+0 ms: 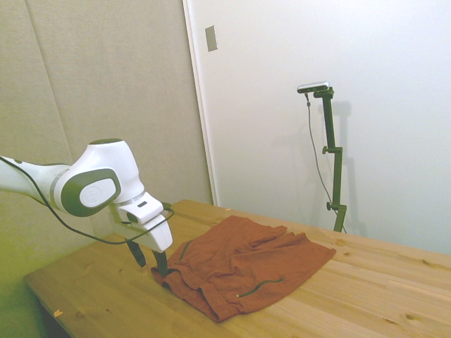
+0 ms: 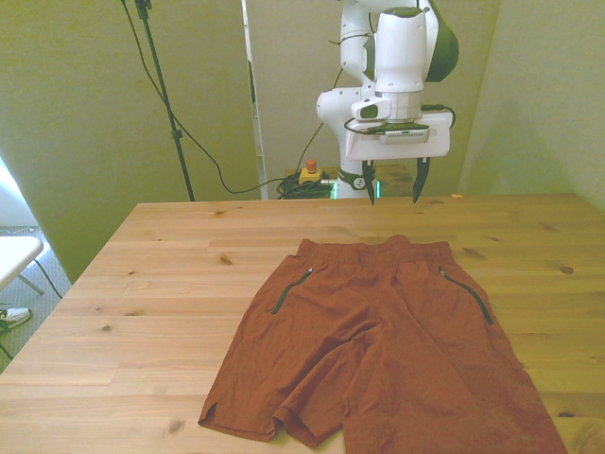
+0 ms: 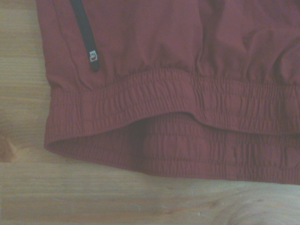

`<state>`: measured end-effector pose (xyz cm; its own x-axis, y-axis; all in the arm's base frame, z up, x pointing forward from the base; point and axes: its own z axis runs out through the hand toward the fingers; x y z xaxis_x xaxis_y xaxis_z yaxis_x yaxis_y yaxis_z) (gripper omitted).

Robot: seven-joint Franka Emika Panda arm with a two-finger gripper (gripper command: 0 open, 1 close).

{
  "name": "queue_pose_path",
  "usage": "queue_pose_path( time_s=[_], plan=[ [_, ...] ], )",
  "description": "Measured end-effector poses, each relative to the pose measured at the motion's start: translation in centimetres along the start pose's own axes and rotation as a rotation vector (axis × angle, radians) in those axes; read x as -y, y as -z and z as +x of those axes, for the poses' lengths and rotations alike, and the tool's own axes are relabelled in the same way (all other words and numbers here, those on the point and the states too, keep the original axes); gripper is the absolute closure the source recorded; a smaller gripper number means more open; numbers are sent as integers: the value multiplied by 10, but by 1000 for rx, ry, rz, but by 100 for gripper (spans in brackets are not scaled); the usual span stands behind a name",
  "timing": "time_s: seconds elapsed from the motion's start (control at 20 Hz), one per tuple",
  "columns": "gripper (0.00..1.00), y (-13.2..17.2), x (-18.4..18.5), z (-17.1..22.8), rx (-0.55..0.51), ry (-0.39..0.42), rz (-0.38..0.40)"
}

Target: Fold the shorts

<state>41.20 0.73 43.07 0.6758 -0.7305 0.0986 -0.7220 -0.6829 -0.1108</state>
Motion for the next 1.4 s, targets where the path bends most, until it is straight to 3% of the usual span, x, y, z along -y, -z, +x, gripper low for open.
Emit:
queue_pose_path(
  time_s=[0.1,0.2,0.5,0.7,0.9,1.4],
  plan=[
    [0,-2,0,0,5,1,-7],
    [0,1,8,1,-67,38,-31],
    [0,-7,81,-31,-264,156,-128],
    [0,-29,125,-57,-365,233,-214],
    [0,-60,157,-81,-377,279,-243],
    [0,-100,160,-92,-500,322,-392]
  ],
)
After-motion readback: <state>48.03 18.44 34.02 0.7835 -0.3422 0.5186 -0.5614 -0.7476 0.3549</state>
